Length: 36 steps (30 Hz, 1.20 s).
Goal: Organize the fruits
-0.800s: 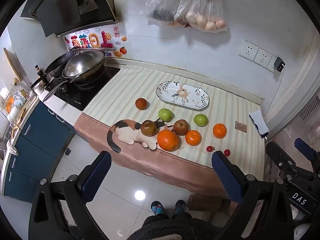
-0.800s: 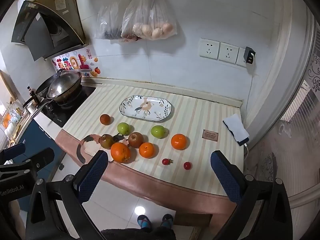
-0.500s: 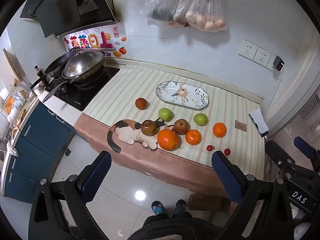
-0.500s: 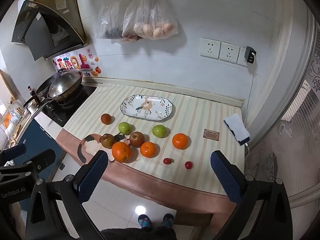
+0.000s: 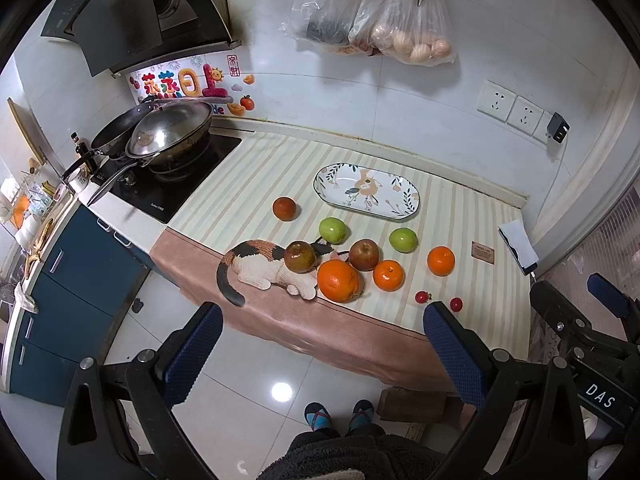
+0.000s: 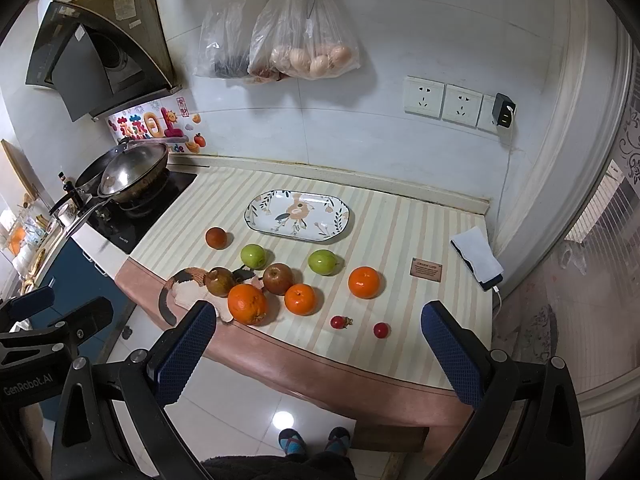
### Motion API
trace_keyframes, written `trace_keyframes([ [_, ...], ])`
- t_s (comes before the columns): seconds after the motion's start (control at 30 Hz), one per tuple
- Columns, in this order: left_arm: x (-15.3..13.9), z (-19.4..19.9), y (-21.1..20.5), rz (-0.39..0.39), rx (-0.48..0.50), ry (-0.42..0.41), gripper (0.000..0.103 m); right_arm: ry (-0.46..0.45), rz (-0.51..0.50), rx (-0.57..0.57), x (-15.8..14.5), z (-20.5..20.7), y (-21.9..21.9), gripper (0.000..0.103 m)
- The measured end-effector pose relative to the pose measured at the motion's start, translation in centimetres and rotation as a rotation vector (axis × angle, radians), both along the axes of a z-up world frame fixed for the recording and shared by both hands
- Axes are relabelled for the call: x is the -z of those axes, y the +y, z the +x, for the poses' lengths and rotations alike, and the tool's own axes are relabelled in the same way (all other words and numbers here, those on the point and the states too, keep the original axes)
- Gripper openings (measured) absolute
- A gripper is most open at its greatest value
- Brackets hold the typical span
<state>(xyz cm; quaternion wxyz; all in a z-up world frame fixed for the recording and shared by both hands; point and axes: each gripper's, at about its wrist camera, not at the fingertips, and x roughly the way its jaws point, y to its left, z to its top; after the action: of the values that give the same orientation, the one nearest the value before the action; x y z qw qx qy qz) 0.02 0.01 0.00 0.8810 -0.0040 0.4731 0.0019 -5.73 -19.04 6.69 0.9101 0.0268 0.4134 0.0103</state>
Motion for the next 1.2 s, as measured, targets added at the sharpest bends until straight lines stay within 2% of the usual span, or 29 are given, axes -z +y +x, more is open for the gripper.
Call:
trace_keyframes([
  [1.2, 0.0, 0.0, 0.0, 0.008, -0.001, -0.001, 0.103, -0.001, 0.012, -0.004, 0.1, -0.1, 0.5, 0.103],
])
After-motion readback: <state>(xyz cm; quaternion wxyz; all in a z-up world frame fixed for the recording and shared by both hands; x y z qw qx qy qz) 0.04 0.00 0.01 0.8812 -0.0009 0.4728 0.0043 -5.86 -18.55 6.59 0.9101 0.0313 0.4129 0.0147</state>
